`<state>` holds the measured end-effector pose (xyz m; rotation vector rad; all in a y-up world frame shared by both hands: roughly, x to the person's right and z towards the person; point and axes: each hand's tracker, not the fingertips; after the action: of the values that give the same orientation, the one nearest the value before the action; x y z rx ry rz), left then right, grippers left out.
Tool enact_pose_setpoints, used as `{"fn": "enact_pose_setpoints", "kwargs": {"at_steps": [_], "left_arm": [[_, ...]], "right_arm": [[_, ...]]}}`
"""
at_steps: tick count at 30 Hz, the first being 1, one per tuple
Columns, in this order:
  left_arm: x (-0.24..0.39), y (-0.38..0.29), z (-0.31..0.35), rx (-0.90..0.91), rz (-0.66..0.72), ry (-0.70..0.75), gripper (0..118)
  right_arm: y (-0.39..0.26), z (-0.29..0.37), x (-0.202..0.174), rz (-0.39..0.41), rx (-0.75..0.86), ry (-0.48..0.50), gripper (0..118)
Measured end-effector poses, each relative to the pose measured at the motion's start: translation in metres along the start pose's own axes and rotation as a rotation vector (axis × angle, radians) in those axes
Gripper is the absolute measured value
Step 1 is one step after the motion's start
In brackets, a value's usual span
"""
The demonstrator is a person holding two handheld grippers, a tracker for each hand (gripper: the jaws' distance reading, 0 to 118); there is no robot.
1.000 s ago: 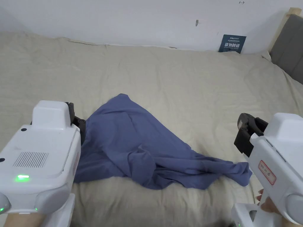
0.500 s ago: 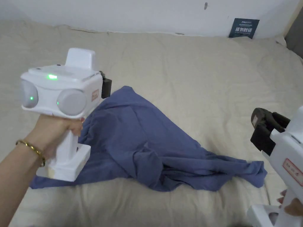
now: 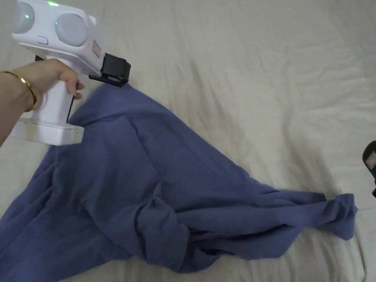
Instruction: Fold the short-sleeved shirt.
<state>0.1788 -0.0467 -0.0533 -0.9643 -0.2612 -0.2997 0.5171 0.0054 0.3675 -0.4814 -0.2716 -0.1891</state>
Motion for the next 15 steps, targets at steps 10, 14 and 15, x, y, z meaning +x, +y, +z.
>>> {"fn": "enact_pose_setpoints", "kwargs": {"at_steps": [10, 14, 15], "left_arm": [[0.013, 0.011, -0.063, -0.113, 0.028, -0.079, 36], [0.020, 0.011, -0.055, -0.096, -0.012, -0.042, 13], [0.023, 0.011, -0.053, -0.086, -0.010, 0.028, 2]], "right_arm": [[-0.017, -0.035, 0.017, 0.009, -0.074, -0.031, 1], [-0.017, -0.035, 0.016, 0.004, -0.073, -0.023, 1], [-0.016, -0.034, 0.016, 0.005, -0.076, -0.022, 1]]}}
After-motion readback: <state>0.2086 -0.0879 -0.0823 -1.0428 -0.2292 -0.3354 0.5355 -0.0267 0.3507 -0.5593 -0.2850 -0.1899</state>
